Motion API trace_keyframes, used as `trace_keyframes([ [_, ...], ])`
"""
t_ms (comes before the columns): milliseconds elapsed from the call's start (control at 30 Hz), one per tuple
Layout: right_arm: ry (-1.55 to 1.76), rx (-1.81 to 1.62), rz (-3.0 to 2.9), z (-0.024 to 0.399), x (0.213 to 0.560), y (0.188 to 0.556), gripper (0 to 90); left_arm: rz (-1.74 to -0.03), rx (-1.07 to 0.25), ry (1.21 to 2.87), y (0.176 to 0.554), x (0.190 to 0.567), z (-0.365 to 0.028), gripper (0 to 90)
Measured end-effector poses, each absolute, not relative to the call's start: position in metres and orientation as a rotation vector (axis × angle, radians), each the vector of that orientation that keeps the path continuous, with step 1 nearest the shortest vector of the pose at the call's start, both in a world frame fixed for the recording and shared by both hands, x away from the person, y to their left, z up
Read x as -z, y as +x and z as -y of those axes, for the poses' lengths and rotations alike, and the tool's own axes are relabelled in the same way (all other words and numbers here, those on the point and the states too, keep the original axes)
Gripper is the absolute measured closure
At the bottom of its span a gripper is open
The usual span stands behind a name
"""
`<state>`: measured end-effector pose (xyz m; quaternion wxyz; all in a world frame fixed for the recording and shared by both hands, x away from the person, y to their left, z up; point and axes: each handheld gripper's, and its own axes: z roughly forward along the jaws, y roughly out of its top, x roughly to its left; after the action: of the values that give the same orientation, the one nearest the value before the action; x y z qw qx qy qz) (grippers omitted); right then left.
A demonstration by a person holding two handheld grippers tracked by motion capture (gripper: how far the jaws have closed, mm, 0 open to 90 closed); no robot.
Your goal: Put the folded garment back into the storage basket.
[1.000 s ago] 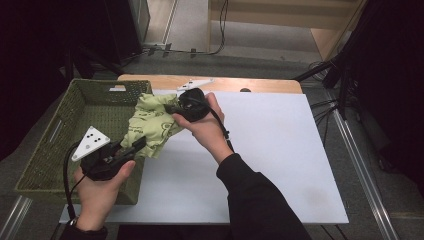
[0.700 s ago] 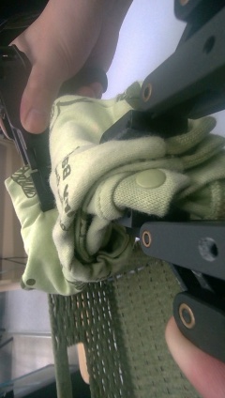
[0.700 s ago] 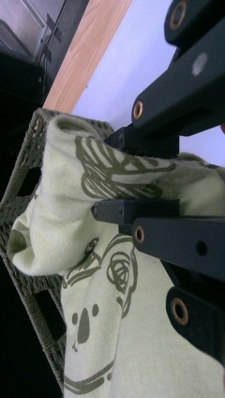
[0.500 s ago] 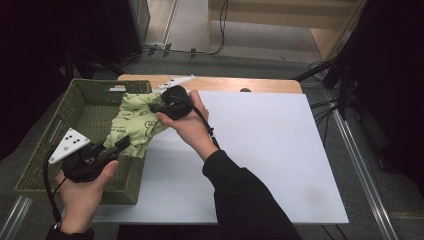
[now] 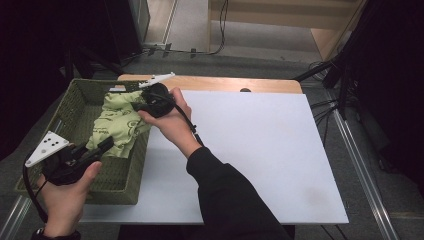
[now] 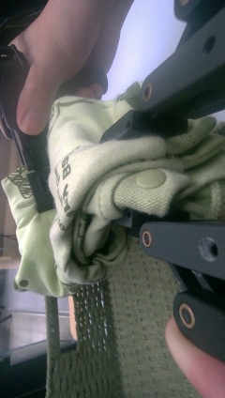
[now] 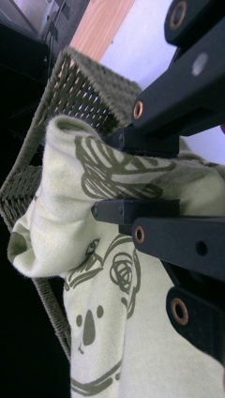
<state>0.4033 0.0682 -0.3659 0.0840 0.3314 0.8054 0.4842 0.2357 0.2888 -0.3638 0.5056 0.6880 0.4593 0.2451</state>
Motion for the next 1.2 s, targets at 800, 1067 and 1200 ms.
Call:
trace_keyframes([
  [800,1.029,-1.452,-2.415,-0.125,0.397,0.428,33.2,-1.315,-0.562,1.722,0.239,0.377,-0.341,18.4],
  [1067,1.085,-1.486,-2.395,-0.101,0.399,0.442,11.9,-1.236,-0.529,1.699,0.230,0.380,-0.343,12.8],
  [1200,1.052,-1.535,-2.399,-0.088,0.392,0.439,0.0,-1.180,-0.503,1.711,0.231,0.380,-0.330,10.1],
])
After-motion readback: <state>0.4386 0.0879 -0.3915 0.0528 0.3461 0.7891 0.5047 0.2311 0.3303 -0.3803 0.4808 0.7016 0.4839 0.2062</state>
